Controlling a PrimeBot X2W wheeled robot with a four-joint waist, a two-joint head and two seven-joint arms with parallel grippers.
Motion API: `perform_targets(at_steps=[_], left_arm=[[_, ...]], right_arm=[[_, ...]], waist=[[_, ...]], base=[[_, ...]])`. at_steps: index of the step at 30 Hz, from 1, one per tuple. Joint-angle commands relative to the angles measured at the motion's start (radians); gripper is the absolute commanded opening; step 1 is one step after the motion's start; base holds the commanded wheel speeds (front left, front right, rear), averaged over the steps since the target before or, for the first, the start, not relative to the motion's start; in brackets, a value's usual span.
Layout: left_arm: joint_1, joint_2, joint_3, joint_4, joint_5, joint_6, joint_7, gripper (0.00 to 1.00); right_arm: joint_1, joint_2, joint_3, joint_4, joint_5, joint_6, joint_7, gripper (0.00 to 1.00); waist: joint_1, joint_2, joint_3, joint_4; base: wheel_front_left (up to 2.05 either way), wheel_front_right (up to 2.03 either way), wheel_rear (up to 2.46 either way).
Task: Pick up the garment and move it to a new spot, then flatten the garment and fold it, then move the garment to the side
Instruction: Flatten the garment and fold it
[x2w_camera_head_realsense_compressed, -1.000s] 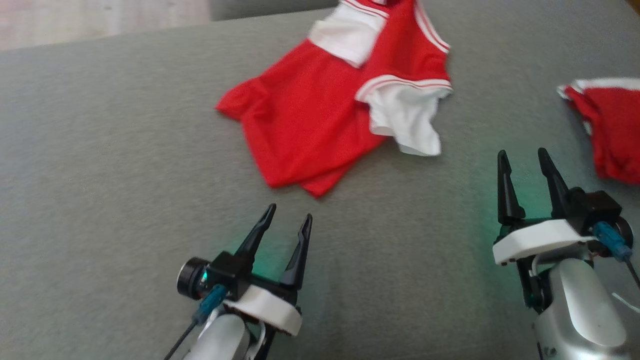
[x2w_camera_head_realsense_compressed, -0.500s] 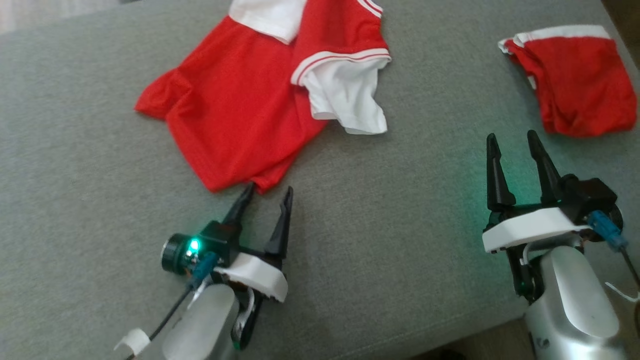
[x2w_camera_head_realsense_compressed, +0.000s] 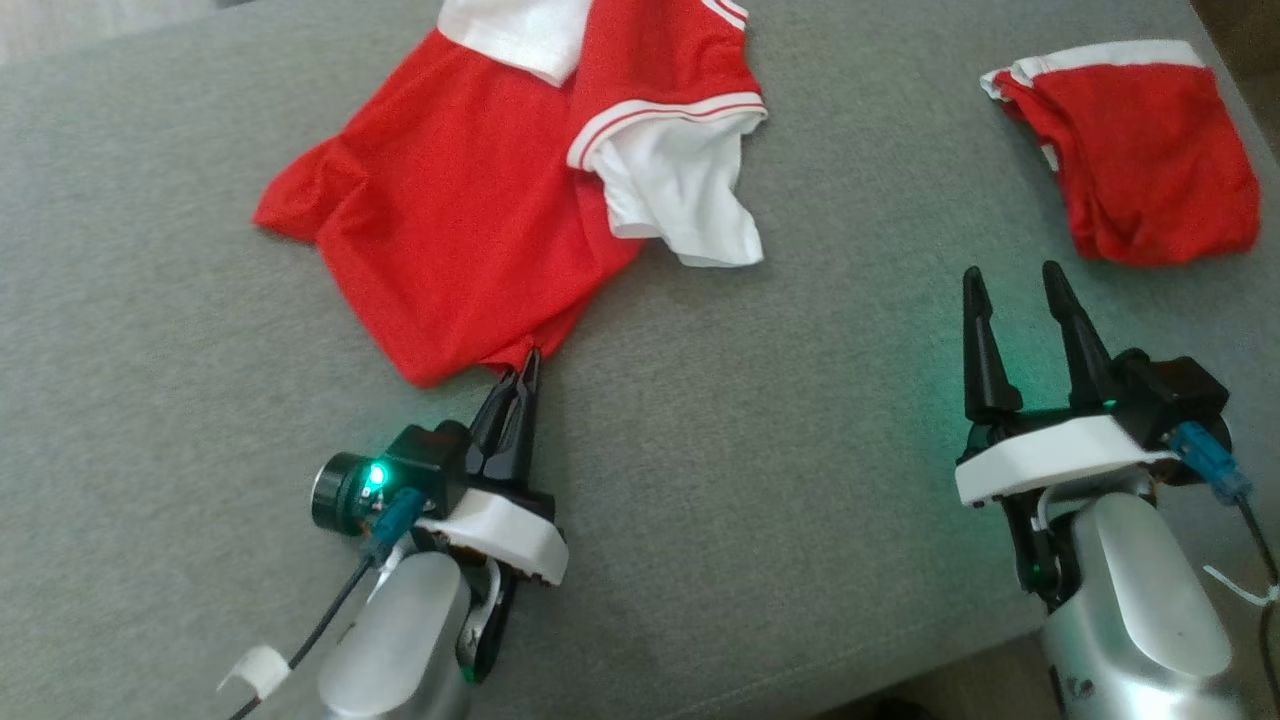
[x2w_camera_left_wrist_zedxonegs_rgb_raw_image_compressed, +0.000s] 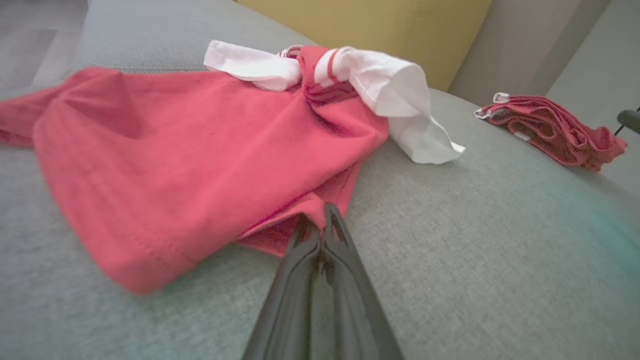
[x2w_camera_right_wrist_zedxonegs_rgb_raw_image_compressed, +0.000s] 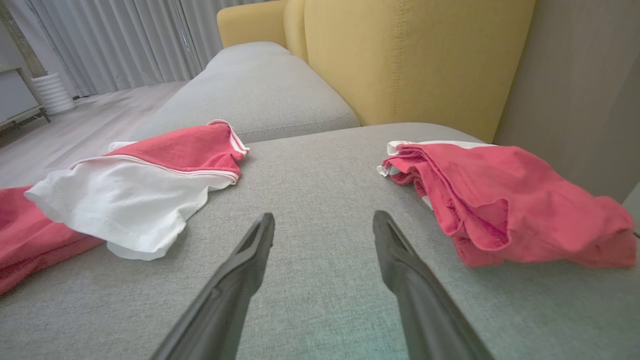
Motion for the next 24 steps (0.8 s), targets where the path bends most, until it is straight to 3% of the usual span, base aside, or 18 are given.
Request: perform_targets(at_steps=[1, 13, 21, 22, 23, 24], left_arm=[[0.002, 0.010, 0.044, -0.023, 0.004, 0.009, -0.001, 0.00], [0.184, 0.010, 0.181, -0.181, 0.055, 0.060, -0.001, 0.00], [0.229, 0.010, 0.300, -0.204, 0.091, 0.067, -0.001, 0.00], [0.228, 0.010, 0.307, -0.203, 0.093, 0.066, -0.001, 0.15], [0.227, 0.010, 0.309, -0.203, 0.094, 0.063, -0.001, 0.66], [0.225, 0.010, 0.308, -0.203, 0.094, 0.060, -0.001, 1.00]], right_arm=[[-0.012, 0.001, 0.022, -0.026, 0.004, -0.001, -0.008, 1.00], [0.073, 0.001, 0.027, 0.014, -0.007, -0.001, -0.008, 1.00], [0.075, 0.001, 0.060, 0.046, -0.001, -0.001, -0.008, 1.00], [0.071, 0.001, 0.061, 0.052, -0.001, -0.001, -0.008, 1.00], [0.065, 0.001, 0.061, 0.060, -0.003, -0.001, -0.008, 1.00], [0.059, 0.001, 0.056, 0.072, -0.001, -0.001, -0.008, 1.00]], waist=[[-0.0001, 0.0000, -0.016, 0.018], [-0.0001, 0.0000, -0.142, 0.224], [-0.0001, 0.0000, -0.168, 0.300], [-0.0001, 0.0000, -0.168, 0.306], [-0.0001, 0.0000, -0.165, 0.310], [-0.0001, 0.0000, -0.162, 0.315]], base=[[0.00, 0.00, 0.00], [0.00, 0.00, 0.00], [0.00, 0.00, 0.00], [0.00, 0.00, 0.00], [0.00, 0.00, 0.00], [0.00, 0.00, 0.00]])
